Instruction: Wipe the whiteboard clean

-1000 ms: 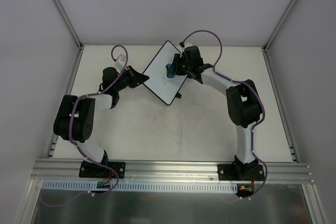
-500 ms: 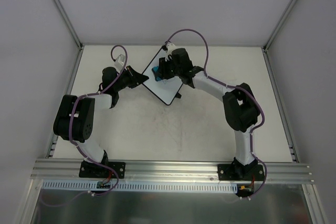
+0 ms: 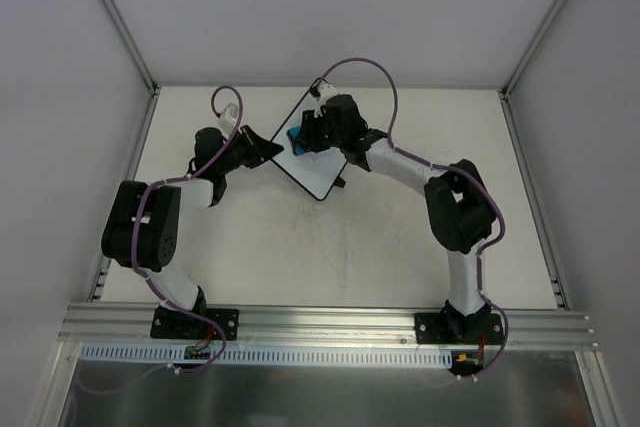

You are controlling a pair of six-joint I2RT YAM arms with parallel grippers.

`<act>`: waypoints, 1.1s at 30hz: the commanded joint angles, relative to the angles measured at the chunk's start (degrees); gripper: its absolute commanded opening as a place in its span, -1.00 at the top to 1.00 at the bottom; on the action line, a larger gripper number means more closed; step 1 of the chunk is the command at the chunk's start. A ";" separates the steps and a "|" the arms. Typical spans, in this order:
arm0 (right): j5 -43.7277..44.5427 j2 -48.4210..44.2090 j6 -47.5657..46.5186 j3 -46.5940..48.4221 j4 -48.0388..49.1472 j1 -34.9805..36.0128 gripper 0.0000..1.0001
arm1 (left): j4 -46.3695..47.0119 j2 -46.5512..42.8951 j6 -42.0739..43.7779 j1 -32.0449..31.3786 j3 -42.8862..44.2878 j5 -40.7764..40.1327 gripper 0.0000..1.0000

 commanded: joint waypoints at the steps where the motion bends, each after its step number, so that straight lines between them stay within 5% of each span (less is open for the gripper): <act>1: -2.94 1.09 8.55 -4.76 0.66 -1.78 1.00 | -1.02 0.26 4.16 -0.54 1.12 0.58 1.00; 21: 4.61 0.56 24.47 -18.13 2.26 -11.71 1.00 | 0.57 0.35 3.02 -0.54 0.15 1.46 1.00; 33: 2.41 1.09 23.78 -17.78 2.35 -11.72 1.00 | 0.48 0.08 2.93 -0.10 -0.11 1.81 1.00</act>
